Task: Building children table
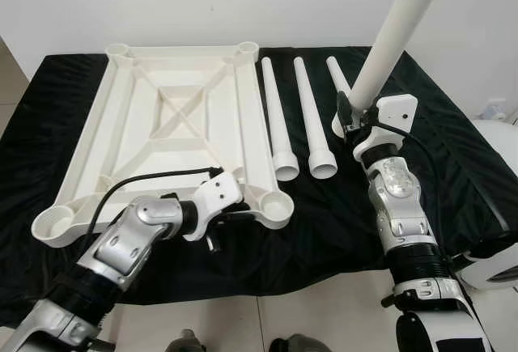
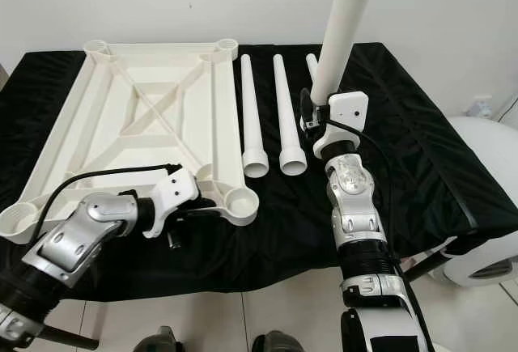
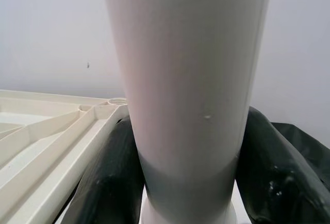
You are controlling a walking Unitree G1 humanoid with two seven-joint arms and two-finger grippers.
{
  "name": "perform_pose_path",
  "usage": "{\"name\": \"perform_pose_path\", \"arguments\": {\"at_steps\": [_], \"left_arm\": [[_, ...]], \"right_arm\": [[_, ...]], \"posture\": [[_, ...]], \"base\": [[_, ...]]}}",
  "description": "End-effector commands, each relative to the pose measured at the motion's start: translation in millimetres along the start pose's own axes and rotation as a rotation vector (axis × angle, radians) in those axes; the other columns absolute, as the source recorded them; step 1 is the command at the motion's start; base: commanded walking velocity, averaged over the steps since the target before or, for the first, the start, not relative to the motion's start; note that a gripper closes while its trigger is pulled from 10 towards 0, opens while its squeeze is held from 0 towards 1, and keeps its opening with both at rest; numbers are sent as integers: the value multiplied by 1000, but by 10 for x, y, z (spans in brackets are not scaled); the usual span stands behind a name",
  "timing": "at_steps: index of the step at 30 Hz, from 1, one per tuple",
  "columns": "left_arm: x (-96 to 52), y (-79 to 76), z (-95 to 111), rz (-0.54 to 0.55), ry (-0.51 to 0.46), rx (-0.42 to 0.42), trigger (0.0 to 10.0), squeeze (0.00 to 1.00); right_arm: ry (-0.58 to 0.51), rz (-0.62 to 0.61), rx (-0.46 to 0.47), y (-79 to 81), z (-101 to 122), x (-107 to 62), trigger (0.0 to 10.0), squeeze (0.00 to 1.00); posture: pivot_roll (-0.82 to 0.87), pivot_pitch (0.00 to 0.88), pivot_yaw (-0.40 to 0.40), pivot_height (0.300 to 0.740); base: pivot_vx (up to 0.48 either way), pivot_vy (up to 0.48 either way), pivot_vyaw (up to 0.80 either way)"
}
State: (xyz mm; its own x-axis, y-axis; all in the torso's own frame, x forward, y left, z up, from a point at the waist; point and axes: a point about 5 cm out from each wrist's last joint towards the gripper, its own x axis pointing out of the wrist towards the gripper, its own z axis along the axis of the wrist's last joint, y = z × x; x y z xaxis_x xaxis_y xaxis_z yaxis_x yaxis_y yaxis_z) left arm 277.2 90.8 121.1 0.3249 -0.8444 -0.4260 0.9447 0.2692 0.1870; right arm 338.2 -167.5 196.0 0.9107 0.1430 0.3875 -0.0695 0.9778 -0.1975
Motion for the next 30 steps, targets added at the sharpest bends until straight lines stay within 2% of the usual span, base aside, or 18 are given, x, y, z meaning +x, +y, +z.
{"name": "perform_pose_path", "arguments": {"at_steps": [1, 4, 6, 10, 13, 16, 17, 18, 22, 24, 25, 28, 30], "left_arm": [[21, 86, 61, 77, -2, 6, 10000, 0], [20, 114, -7, 122, 41, -22, 10000, 0], [6, 142, -111, 184, 103, -67, 10000, 0], [-52, 156, -233, 294, 162, -149, 10000, 0], [-64, 153, -259, 313, 179, -157, 10000, 0], [-126, 94, -389, 394, 229, -255, 10000, 0], [-126, 94, -389, 394, 229, -255, 10000, 0], [-158, 82, -435, 437, 245, -302, 10000, 0], [-211, 83, -486, 506, 267, -343, 10000, 0], [-264, 120, -514, 584, 280, -369, 10000, 0], [-264, 120, -514, 584, 280, -369, 10000, 0], [-380, 256, -541, 736, 305, -400, 10000, 0], [-408, 311, -534, 777, 303, -397, 10000, 0]], "right_arm": [[-13, -16, 1, -26, 37, -5, 10000, 0], [-12, -17, 0, -32, 36, -10, 10000, 0], [-11, -20, -4, -45, 37, -16, 10000, 0], [-11, -29, -8, -62, 44, -23, 10000, 0], [-10, -30, -9, -65, 45, -24, 10000, 0], [-7, -32, -13, -77, 43, -30, 10000, 0], [-7, -32, -13, -77, 43, -30, 10000, 0], [-6, -31, -15, -83, 41, -32, 10000, 0], [-3, -31, -17, -91, 39, -34, 10000, 0], [-2, -26, -14, -77, 39, -30, 10000, 0], [-2, -26, -14, -77, 39, -30, 10000, 0], [-3, -19, -12, -58, 44, -23, 10000, 0], [-3, -19, -10, -55, 45, -21, 10000, 0]], "posture": [[-27, 0, 2, 740], [-26, 0, 4, 740], [-24, 0, 5, 740], [-21, 0, 8, 740], [-21, 0, 8, 740], [-13, 4, 8, 740], [-13, 4, 8, 740], [-9, 5, 7, 740], [-6, 10, 5, 740], [-2, 13, 5, 740], [-2, 13, 5, 740], [-2, 12, 2, 740], [-1, 12, 1, 740]], "base": [[0, 0, 0], [0, 0, 0], [0, 0, 0], [0, 0, 0], [0, 0, 0], [0, 0, 0], [0, 0, 0], [0, 0, 0], [0, 0, 0], [0, 0, 0], [0, 0, 0], [0, 0, 0], [0, 0, 0]]}}
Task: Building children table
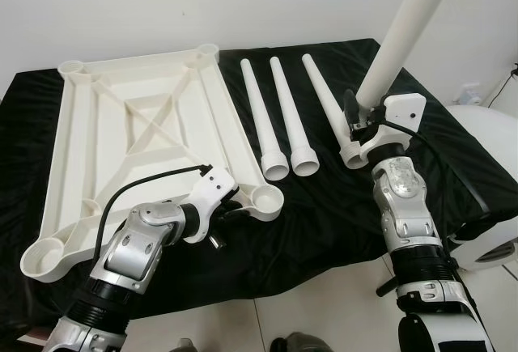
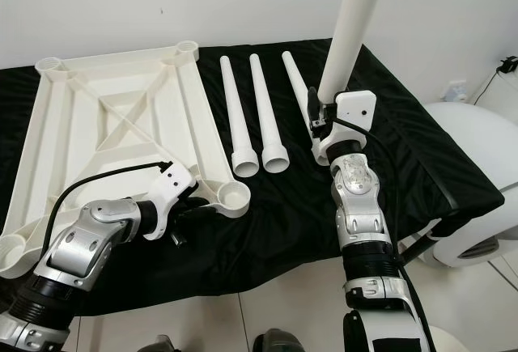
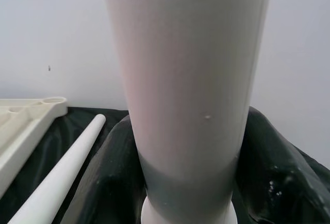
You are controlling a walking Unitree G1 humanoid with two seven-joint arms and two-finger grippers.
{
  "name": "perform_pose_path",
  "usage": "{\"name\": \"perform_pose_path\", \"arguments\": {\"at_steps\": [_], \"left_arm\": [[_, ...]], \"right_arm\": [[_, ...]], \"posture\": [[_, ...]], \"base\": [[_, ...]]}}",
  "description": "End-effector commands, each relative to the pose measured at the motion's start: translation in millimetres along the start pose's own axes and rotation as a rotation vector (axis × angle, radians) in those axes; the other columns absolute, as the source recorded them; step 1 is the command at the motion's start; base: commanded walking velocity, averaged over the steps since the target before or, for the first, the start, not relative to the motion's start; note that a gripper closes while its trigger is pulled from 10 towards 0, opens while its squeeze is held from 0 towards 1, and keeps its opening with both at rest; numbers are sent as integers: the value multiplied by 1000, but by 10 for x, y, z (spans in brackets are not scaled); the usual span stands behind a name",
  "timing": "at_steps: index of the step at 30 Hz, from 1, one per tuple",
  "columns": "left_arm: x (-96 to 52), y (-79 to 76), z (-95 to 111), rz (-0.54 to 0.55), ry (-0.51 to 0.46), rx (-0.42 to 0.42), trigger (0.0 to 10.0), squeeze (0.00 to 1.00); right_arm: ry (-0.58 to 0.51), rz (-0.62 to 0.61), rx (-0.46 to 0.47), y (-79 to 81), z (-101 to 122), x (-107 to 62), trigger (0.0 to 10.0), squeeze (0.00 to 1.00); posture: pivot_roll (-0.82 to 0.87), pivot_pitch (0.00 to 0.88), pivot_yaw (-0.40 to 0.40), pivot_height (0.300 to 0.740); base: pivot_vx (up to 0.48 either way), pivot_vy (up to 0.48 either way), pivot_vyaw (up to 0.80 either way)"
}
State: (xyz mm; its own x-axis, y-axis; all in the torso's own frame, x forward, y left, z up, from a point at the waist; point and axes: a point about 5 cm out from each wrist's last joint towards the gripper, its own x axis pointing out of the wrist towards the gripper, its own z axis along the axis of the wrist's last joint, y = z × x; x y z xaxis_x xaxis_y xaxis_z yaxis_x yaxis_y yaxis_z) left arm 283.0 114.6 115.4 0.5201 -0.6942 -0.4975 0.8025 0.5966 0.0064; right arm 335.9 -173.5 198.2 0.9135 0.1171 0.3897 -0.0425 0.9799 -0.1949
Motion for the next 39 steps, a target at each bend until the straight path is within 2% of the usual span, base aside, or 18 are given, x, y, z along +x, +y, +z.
{"name": "perform_pose_path", "arguments": {"at_steps": [1, 3, 4, 9, 14, 15, 16, 17, 18, 19, 21, 25, 26, 27, 28, 35, 36, 39], "left_arm": [[-160, 405, -276, 599, 107, -99, 10000, 0], [-168, 443, -256, 634, 96, -113, 10000, 0], [-164, 502, -226, 696, 94, -124, 10000, 0], [-122, 529, -181, 724, 94, -101, 10000, 0], [-20, 473, -47, 674, 45, -45, 10000, 0], [29, 432, 4, 630, 16, -42, 10000, 0], [74, 381, 52, 581, -12, -23, 10000, 133], [74, 381, 52, 581, -12, -23, 10000, 133], [125, 299, 95, 500, -48, -18, 10000, 1000], [125, 299, 95, 500, -48, -18, 10000, 1000], [197, 152, 173, 374, -89, 36, 10000, 1000], [230, 49, 254, 268, -131, 83, 10000, 1000], [232, 3, 268, 210, -135, 130, 10000, 31], [234, -56, 273, 125, -137, 192, 10000, 0], [232, -67, 272, 95, -146, 196, 10000, 0], [227, -28, 274, 49, -158, 221, 10000, 0], [211, 21, 267, 69, -164, 270, 10000, 0], [205, 37, 263, 72, -168, 282, 10000, 0]], "right_arm": [[-6, 8, -2, 8, 27, 0, 10000, 0], [-7, 8, -2, 9, 29, 1, 10000, 0], [-8, 6, -2, 7, 34, 6, 10000, 0], [-10, 3, -3, 3, 40, 8, 10000, 0], [-7, 2, -3, -7, 39, 7, 10000, 0], [-6, 3, -5, -8, 38, 9, 10000, 0], [-5, 5, -5, -6, 38, 11, 10000, 0], [-5, 5, -5, -6, 38, 11, 10000, 0], [-5, 8, -5, -1, 39, 16, 10000, 0], [-5, 8, -5, -1, 39, 16, 10000, 0], [-6, 14, -2, 7, 45, 28, 10000, 0], [-2, 20, 8, 17, 42, 41, 10000, 0], [-1, 24, 13, 25, 42, 48, 10000, 0], [2, 30, 26, 37, 40, 58, 10000, 0], [2, 35, 37, 46, 42, 63, 10000, 0], [-2, 62, 83, 78, 62, 70, 10000, 0], [-11, 63, 122, 72, 82, 68, 10000, 0], [-16, 62, 137, 69, 92, 68, 10000, 0]], "posture": [[-3, 11, 1, 740], [-3, 11, 1, 740], [-8, 9, 1, 740], [-13, 10, 0, 740], [-17, 12, -3, 740], [-21, 17, -10, 740], [-22, 17, -10, 740], [-22, 17, -10, 740], [-22, 17, -10, 740], [-22, 17, -10, 740], [-25, 18, -18, 740], [-24, 17, -22, 740], [-24, 17, -24, 740], [-26, 16, -25, 740], [-28, 17, -25, 740], [-35, 16, -26, 740], [-38, 16, -25, 740], [-38, 16, -25, 740]], "base": [[0, 0, 0], [0, 0, 0], [0, 0, 0], [0, 0, 0], [0, 0, 0], [0, 0, 0], [0, 0, 0], [0, 0, 0], [0, 0, 0], [0, 0, 0], [0, 0, 0], [0, 0, 0], [0, 0, 0], [0, 0, 0], [0, 0, 0], [0, 0, 0], [0, 0, 0], [0, 0, 0]]}}
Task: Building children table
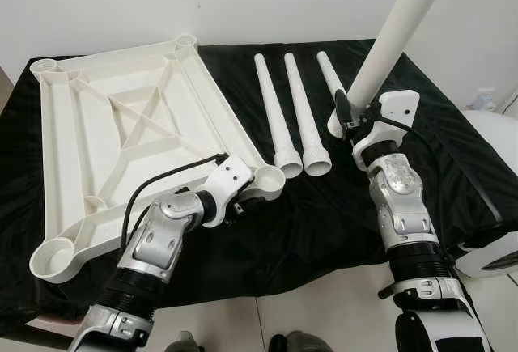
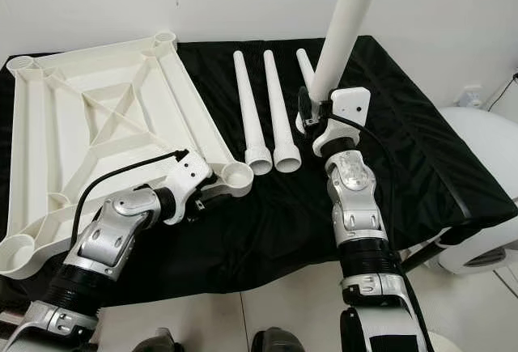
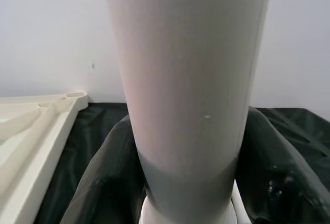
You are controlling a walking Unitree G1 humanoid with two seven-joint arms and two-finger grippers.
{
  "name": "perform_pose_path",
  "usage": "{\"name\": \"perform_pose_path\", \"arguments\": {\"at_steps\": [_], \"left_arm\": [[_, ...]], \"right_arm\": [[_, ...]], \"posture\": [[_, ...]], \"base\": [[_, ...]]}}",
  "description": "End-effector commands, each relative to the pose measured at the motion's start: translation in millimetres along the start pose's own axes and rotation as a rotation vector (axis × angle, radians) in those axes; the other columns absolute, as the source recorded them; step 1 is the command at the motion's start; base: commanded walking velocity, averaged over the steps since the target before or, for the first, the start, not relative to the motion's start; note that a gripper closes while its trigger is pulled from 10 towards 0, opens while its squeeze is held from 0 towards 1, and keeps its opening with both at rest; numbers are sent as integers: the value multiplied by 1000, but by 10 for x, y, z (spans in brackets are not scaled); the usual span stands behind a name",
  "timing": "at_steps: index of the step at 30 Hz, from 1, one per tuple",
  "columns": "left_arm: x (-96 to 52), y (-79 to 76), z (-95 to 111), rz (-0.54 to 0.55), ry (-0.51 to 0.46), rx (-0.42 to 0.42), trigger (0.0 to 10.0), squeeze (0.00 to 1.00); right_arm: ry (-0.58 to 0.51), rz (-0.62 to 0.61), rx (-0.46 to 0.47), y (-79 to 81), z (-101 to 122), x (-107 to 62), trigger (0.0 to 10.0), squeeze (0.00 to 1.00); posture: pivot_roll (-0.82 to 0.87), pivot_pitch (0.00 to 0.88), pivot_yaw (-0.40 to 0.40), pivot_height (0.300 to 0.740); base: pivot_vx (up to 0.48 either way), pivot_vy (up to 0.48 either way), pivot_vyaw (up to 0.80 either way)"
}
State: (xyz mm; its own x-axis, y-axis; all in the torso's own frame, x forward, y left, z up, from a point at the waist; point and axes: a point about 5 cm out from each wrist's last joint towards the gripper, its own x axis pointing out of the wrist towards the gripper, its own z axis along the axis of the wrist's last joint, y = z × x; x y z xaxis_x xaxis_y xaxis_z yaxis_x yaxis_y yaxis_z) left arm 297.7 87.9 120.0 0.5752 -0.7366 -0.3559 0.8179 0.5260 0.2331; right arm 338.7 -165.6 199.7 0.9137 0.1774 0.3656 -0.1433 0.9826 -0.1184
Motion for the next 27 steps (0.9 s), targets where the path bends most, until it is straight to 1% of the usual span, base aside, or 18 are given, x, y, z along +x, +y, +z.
{"name": "perform_pose_path", "arguments": {"at_steps": [1, 2, 3, 4, 5, 6, 7, 8, 10, 13, 15, 17, 19, 20, 21, 22, 24, 27], "left_arm": [[-34, 101, 42, 13, -16, 52, 10000, 0], [-34, 101, 42, 13, -16, 52, 10000, 0], [-56, 113, 48, 8, -36, 80, 10000, 0], [-56, 113, 48, 8, -36, 80, 10000, 0], [-72, 129, 49, 9, -49, 99, 10000, 0], [-72, 129, 49, 9, -49, 99, 10000, 0], [-90, 148, 41, -16, -56, 80, 10000, 0], [-108, 166, 62, -23, -81, 86, 10000, 0], [-118, 176, 77, -29, -96, 88, 10000, 0], [-111, 199, 143, 27, -138, 19, 10000, 0], [-99, 188, 104, 46, -106, -12, 10000, 0], [-102, 185, 90, 61, -100, -5, 10000, 0], [-108, 183, 63, 82, -83, 17, 10000, 0], [-111, 182, 44, 85, -78, 10, 10000, 0], [-116, 177, 31, 91, -75, 9, 10000, 0], [-116, 177, 31, 91, -75, 9, 10000, 0], [-124, 169, 27, 102, -81, 13, 10000, 0], [-131, 171, 25, 111, -83, 0, 10000, 0]], "right_arm": [[-44, 11, 82, 9, 98, 26, 10000, 0], [-44, 11, 82, 9, 98, 26, 10000, 0], [-58, 23, 132, 20, 128, 25, 10000, 0], [-58, 23, 132, 20, 128, 25, 10000, 0], [-73, 37, 172, 32, 156, 25, 10000, 0], [-73, 37, 172, 32, 156, 25, 10000, 0], [-71, 48, 193, 40, 164, 27, 10000, 0], [-57, 55, 200, 46, 155, 30, 10000, 0], [-46, 59, 202, 49, 145, 32, 10000, 0], [8, 76, 133, 93, 94, 34, 10000, 0], [33, 79, 108, 120, 66, 31, 10000, 0], [32, 94, 96, 139, 66, 29, 10000, 0], [25, 121, 43, 175, 65, 22, 10000, 0], [23, 154, 27, 206, 61, 14, 10000, 0], [20, 200, 30, 255, 54, -4, 10000, 0], [20, 200, 30, 255, 54, -4, 10000, 0], [4, 270, 53, 335, 61, -34, 10000, 0], [5, 295, 60, 378, 62, -42, 10000, 0]], "posture": [[-40, 16, -24, 740], [-40, 16, -24, 740], [-40, 16, -23, 740], [-40, 16, -23, 740], [-41, 16, -22, 740], [-41, 16, -22, 740], [-42, 15, -23, 740], [-40, 15, -24, 740], [-40, 15, -24, 740], [-34, 12, -17, 740], [-29, 11, -16, 740], [-26, 11, -17, 740], [-23, 9, -19, 740], [-23, 9, -19, 740], [-17, 8, -26, 740], [-17, 8, -26, 740], [-13, 5, -31, 740], [-9, 3, -35, 740]], "base": [[0, 0, 0], [0, 0, 0], [0, 0, 0], [0, 0, 0], [0, 0, 0], [0, 0, 0], [0, 0, 0], [0, 0, 0], [0, 0, 0], [0, 0, 0], [0, 0, 0], [0, 0, 0], [0, 0, 0], [0, 0, 0], [0, 0, 0], [0, 0, 0], [0, 0, 0], [0, 0, 0]]}}
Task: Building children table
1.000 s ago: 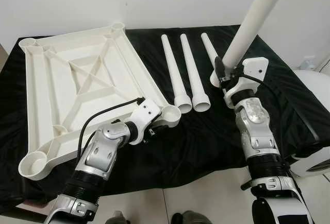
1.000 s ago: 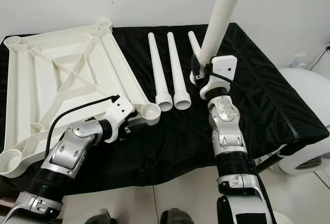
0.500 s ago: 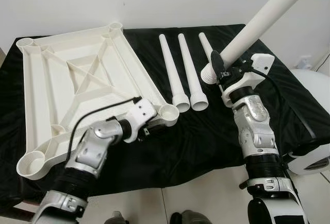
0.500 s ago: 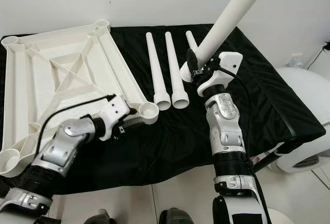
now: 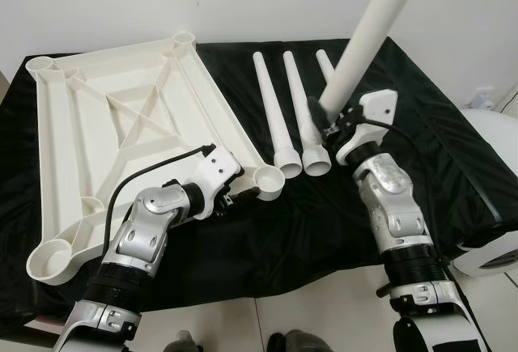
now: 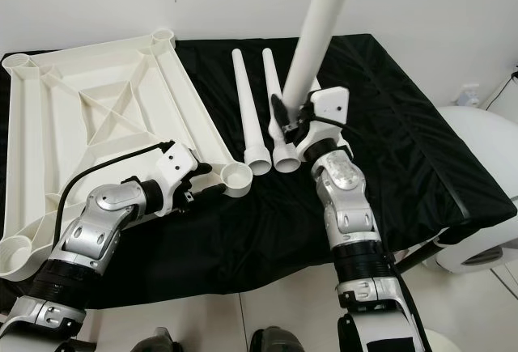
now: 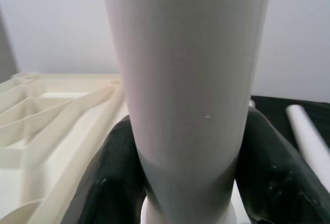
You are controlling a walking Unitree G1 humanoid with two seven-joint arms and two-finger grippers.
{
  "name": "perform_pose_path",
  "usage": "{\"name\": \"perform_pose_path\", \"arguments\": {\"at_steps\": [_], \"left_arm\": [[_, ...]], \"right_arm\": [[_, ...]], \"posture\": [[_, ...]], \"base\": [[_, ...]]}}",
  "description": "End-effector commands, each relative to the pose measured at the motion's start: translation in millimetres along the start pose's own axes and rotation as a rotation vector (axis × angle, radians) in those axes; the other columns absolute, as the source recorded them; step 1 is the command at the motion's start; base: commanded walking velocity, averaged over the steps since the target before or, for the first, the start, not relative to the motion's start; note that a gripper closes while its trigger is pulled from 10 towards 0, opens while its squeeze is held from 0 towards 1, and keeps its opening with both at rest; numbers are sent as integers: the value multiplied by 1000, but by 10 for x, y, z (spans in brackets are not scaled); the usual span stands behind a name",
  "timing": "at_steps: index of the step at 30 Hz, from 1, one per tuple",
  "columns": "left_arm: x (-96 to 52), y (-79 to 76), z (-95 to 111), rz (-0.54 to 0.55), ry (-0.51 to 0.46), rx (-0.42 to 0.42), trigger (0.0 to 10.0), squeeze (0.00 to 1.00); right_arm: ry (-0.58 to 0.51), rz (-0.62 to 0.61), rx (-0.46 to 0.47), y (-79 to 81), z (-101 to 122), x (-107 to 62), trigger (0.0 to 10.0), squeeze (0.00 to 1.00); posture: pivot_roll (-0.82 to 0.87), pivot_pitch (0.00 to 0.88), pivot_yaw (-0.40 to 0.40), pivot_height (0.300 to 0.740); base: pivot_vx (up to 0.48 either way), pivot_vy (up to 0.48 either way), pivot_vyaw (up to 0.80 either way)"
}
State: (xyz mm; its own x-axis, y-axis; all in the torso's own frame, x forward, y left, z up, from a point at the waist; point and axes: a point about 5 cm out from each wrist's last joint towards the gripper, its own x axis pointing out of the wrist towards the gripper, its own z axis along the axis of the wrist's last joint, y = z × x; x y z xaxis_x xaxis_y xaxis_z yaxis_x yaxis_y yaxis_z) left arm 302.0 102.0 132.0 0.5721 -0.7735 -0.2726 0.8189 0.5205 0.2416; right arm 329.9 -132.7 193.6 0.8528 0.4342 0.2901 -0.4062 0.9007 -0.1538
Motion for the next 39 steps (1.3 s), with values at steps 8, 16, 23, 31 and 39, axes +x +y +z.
{"name": "perform_pose_path", "arguments": {"at_steps": [8, 16, 23, 31, 39], "left_arm": [[-91, 17, -51, 154, 22, -48, 10000, 0], [-113, 16, -79, 181, 47, -8, 10000, 0], [-105, -22, -140, 166, 131, 27, 10000, 0], [-80, -33, -216, 143, 236, 39, 10000, 0], [-86, 4, -310, 128, 332, 45, 10000, 0]], "right_arm": [[-36, 168, 58, 285, 57, 12, 10000, 0], [30, 200, 69, 405, -25, 10, 10000, 0], [69, 172, 58, 371, -83, 0, 10000, 0], [84, 123, 57, 294, -104, -48, 10000, 0], [85, 80, 45, 236, -92, -66, 10000, 0]], "posture": [[15, 0, -48, 740], [23, 0, -52, 740], [20, 0, -40, 740], [12, 1, -24, 740], [2, 1, -9, 740]], "base": [[0, 0, 0], [0, 0, 0], [0, 0, 0], [0, 0, 0], [0, 0, 0]]}}
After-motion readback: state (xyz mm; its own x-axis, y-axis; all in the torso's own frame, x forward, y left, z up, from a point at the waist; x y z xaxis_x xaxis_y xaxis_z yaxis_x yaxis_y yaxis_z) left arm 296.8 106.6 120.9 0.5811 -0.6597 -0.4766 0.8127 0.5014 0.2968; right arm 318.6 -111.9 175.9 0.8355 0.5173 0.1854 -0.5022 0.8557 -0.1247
